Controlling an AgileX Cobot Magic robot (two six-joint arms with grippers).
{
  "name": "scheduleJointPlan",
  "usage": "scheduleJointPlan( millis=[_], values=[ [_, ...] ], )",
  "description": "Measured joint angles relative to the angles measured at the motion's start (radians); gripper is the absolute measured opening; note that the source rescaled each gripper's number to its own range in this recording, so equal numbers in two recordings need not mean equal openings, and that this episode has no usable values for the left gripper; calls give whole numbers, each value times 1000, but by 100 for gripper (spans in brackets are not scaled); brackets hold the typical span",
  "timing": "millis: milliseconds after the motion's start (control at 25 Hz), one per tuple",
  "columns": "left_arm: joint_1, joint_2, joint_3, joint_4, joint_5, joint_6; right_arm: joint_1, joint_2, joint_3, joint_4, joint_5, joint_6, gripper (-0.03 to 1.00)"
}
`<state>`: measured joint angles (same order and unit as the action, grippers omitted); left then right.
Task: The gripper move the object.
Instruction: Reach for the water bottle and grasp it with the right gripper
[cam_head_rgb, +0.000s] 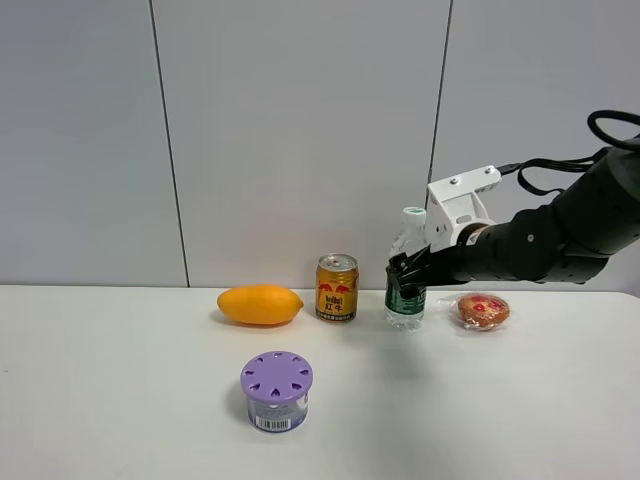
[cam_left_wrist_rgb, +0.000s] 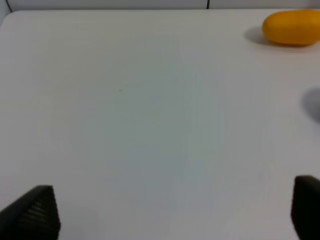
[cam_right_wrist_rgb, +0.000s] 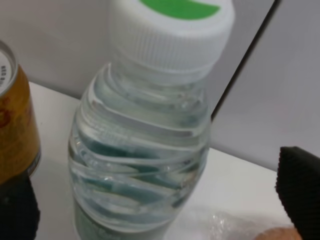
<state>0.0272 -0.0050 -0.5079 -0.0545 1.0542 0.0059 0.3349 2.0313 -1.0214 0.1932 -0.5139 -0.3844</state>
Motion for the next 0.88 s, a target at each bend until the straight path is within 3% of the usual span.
scheduleJointPlan(
  millis=[280, 480, 880],
  values=[
    [0, 0, 0, 0, 0, -6, 0, 77, -5, 0, -92, 39, 100],
    [0, 0, 0, 0, 0, 0, 6, 99, -8, -49, -178, 162, 100],
    [0, 0, 0, 0, 0, 0, 20, 131, -61, -87, -208, 199, 97]
  ],
)
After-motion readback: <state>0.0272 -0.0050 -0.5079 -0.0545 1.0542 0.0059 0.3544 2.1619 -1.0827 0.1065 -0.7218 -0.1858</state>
